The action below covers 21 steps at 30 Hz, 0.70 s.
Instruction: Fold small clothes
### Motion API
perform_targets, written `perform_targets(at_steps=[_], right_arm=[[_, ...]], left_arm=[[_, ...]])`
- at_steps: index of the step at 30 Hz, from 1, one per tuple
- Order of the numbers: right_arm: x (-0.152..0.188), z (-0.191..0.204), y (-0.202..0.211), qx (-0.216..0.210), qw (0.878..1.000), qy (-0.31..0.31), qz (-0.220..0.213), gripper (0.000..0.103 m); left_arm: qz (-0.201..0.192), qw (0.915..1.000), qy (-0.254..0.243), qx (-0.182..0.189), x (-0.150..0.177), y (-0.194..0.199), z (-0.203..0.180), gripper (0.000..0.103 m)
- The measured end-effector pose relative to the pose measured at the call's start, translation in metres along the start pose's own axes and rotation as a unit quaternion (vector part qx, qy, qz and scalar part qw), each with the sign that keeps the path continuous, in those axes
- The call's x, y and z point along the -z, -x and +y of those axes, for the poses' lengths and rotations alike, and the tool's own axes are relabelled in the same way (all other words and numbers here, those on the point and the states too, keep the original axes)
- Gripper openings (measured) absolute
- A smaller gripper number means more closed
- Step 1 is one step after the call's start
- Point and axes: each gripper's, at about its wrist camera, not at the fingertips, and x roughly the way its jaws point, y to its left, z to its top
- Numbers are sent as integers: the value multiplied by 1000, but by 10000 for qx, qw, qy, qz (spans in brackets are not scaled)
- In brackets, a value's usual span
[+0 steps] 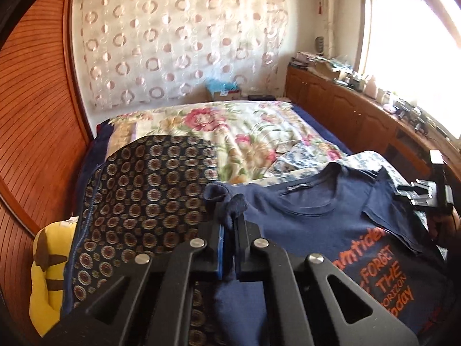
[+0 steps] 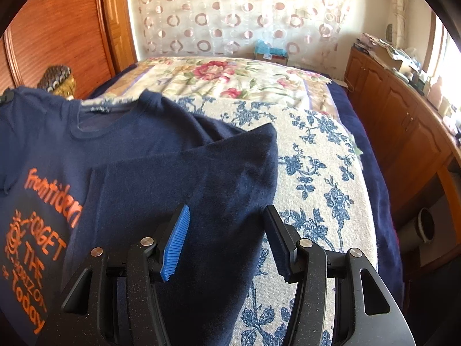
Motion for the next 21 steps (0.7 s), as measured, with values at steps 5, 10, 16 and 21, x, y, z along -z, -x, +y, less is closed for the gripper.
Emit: perform_targets(at_steps=[5,10,16,21], right_arm=[[-19,-21,1,83,9998,-175,-66,54],[-34,-38,-29,-92,9987,-405,295,55],[-48,-26,-35,-433,9982,-320,265,6],[-46,-4,14,-640,9968,-213,-440,2]], left_arm=[[-73,9998,-78,150,8,10,-14,3],[-146,9996,11,247,17,19,-19,3],[-223,9990,45,378,34,38,-34,2],[-387,9984,77,407,52,69,-43,2]])
